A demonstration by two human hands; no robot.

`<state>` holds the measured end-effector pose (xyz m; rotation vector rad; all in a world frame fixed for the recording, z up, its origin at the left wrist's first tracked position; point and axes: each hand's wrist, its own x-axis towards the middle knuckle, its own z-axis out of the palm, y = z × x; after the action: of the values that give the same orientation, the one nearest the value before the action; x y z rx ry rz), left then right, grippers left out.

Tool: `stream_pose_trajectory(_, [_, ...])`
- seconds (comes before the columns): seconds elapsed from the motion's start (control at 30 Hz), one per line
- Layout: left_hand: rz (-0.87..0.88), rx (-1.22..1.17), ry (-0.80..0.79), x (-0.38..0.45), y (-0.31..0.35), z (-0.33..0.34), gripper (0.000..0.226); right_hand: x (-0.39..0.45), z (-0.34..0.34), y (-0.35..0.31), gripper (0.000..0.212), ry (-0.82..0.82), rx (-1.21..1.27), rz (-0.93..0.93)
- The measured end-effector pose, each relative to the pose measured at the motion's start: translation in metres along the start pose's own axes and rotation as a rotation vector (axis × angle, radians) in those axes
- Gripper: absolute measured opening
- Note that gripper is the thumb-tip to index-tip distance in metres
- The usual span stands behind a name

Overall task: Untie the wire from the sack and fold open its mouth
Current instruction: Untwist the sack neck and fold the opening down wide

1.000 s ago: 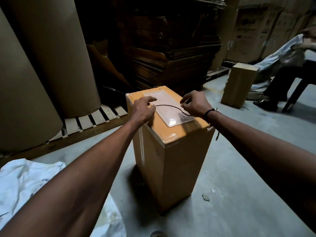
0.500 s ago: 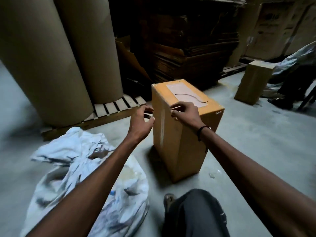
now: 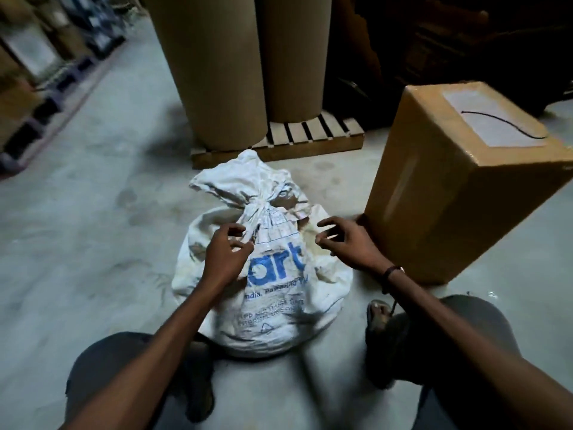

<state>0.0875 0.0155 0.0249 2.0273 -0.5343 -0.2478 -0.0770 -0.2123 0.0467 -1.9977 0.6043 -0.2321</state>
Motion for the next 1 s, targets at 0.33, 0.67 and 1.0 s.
stream_pose_trajectory(0.33, [-0.004, -0.027, 0.209, 0.127, -0.016, 0.015, 0.065, 0.123, 0.051, -0.022, 0.029, 0.178, 0.169, -0.06])
stream_pose_trajectory(0.67, [-0.187, 0.245, 0.297, 0.202, -0.03, 0.078, 0.075, 0.166, 0.059, -0.02, 0.029, 0.255, 0.335, 0.025])
stream_pose_trajectory(1.0, [0.141, 0.077, 0.418, 0.154, -0.003, 0.052, 0.028, 0.149, 0.037, -0.036, 0.036, 0.316, 0.37, 0.013])
